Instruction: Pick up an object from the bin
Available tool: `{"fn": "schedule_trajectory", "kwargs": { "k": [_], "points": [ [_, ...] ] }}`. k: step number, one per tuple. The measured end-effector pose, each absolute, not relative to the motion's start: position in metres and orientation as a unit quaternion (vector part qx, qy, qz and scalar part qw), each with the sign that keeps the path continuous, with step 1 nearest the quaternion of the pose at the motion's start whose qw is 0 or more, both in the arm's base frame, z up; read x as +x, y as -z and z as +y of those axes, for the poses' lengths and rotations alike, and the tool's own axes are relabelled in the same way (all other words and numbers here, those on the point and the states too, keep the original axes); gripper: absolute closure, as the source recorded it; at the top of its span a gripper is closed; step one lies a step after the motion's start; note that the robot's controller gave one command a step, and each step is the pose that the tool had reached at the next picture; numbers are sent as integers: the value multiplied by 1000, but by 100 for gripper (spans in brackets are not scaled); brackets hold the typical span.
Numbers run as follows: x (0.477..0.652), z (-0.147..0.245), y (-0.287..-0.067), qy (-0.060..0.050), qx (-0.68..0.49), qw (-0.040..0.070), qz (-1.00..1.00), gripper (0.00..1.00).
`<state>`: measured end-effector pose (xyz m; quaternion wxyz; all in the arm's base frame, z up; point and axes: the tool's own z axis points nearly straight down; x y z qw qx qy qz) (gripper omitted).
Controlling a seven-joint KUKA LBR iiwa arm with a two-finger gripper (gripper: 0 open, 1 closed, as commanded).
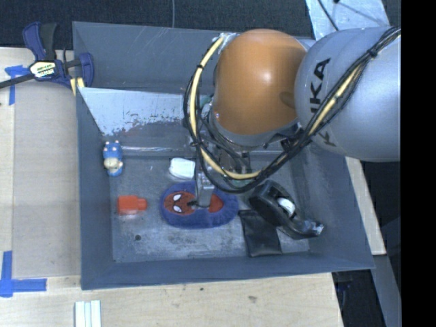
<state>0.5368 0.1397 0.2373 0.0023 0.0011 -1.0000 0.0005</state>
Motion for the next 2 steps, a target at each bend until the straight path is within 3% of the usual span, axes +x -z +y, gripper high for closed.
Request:
{"fn": "schedule_trajectory", "kwargs": {
  "k": [1,2],
  "points": [
    [521,131,-127,-1,-143,2,-990,0],
    [538,109,-71,3,-206,-1,-979,0]
  ]
}}
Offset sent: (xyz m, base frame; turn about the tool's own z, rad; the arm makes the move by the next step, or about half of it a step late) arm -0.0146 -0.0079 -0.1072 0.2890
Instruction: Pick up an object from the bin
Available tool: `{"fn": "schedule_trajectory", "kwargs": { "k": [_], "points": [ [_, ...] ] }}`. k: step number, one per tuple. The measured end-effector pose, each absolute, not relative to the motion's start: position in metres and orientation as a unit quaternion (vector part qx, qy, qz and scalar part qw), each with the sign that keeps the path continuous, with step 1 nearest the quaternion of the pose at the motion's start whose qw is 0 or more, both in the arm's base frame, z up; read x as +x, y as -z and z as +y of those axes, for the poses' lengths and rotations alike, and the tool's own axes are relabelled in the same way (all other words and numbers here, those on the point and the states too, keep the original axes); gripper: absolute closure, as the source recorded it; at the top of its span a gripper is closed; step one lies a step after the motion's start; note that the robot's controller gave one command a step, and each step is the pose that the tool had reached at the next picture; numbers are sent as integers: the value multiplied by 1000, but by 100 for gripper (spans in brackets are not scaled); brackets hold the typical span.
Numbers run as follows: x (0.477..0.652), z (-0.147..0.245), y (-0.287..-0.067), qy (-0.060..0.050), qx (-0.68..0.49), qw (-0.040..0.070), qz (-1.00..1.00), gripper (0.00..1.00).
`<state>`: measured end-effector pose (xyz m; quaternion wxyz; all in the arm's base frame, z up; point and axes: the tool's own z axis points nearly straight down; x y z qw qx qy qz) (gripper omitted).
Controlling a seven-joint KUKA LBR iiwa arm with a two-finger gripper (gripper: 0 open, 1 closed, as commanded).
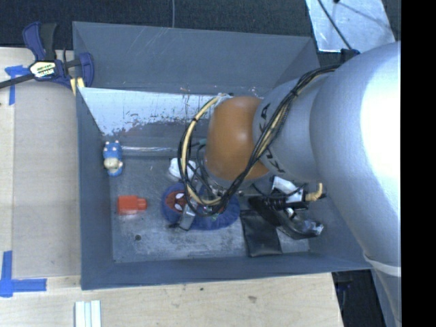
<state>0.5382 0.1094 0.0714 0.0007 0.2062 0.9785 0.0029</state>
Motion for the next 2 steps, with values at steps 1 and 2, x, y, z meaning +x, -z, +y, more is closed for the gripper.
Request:
{"fn": "schedule_trajectory", "kwargs": {
  "k": [1,2],
  "points": [
    [537,111,-74,-3,205,-2,979,100],
    [523,156,-216,-3,203,4,979,100]
  ]
}}
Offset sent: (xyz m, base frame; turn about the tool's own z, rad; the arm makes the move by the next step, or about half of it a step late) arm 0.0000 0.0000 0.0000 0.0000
